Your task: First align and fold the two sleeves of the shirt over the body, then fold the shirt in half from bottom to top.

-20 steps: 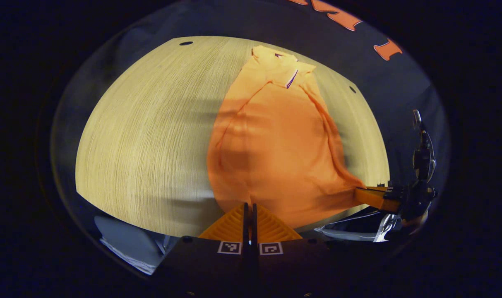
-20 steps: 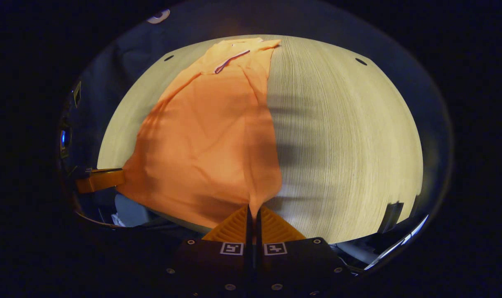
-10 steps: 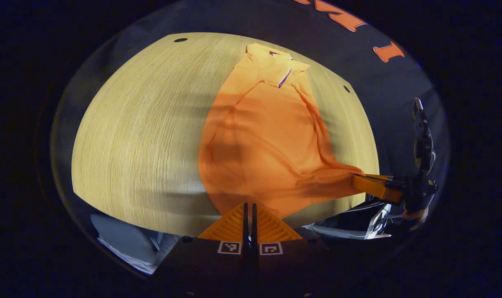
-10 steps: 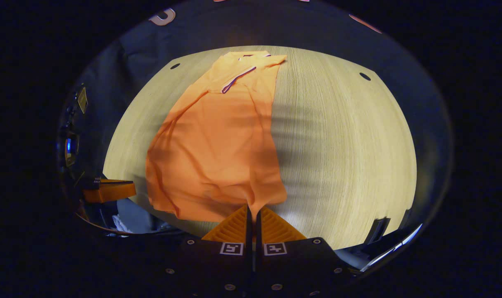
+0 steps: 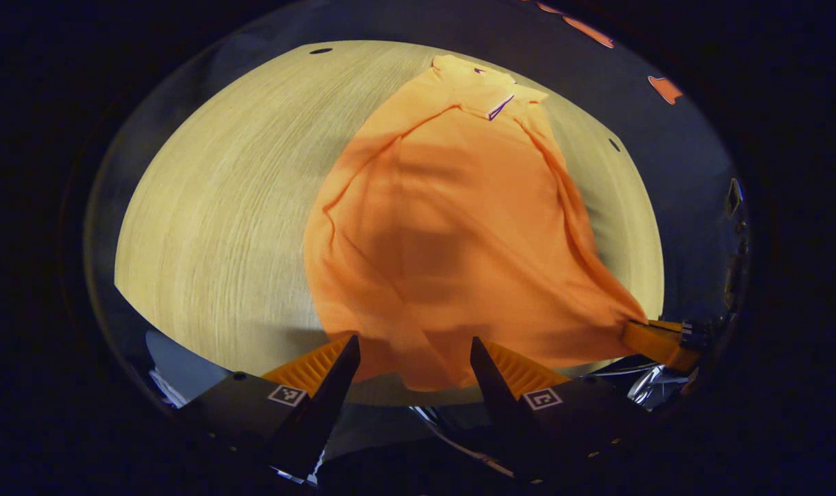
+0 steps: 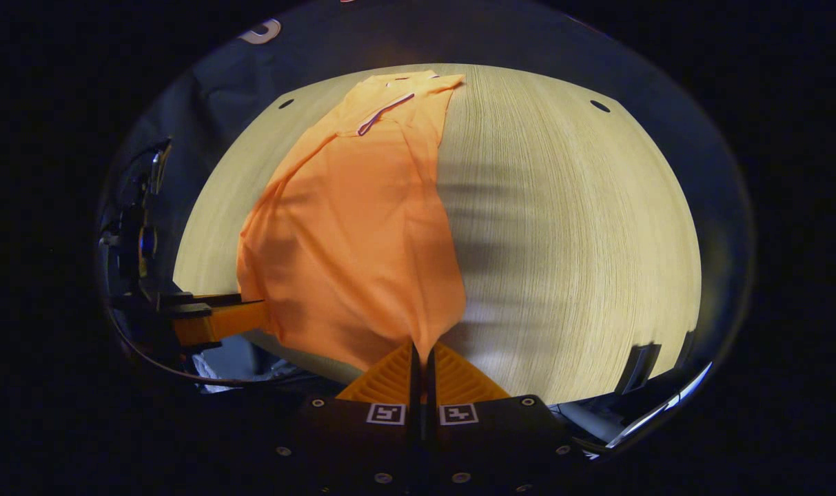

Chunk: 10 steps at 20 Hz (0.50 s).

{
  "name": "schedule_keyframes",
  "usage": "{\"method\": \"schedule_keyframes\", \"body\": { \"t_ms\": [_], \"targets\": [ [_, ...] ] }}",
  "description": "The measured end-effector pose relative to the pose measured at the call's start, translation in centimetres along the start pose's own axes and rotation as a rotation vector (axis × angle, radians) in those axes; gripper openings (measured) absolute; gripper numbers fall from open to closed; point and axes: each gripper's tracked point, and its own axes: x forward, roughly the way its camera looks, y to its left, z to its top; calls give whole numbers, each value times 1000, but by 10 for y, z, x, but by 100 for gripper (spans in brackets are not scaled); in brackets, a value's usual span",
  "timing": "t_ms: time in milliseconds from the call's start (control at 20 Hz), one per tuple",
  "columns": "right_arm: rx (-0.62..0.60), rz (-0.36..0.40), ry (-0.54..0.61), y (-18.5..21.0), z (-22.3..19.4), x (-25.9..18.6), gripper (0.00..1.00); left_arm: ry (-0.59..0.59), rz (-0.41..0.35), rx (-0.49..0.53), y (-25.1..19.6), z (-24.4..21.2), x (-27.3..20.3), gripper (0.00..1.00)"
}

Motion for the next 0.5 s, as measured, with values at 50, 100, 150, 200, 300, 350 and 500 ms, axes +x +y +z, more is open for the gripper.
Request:
{"method": "schedule_keyframes", "body": {
  "t_ms": [50, 100, 150, 200, 300, 350, 500],
  "targets": [
    [-4, -4, -1, -3, 0, 0, 4, -51, 40, 47, 4, 6, 2, 92],
    [-7, -7, -3, -5, 0, 1, 4, -76, 124, 82, 18, 6, 4, 82],
    [-1, 0, 0, -5, 0, 3, 4, -141, 138, 71, 23, 12, 10, 55],
    [8, 7, 5, -3, -1, 4, 4, -120, 140, 84, 19, 12, 4, 28],
    [6, 8, 0, -2, 1, 5, 4, -88, 34, 97, 4, 7, 4, 1],
    [6, 12, -1, 0, 2, 6, 4, -62, -9, 65, 1, 6, 2, 1],
    [30, 22, -31, 3, 12, 0, 4, -79, -72, 42, 2, 26, -17, 1]
  ]
}}
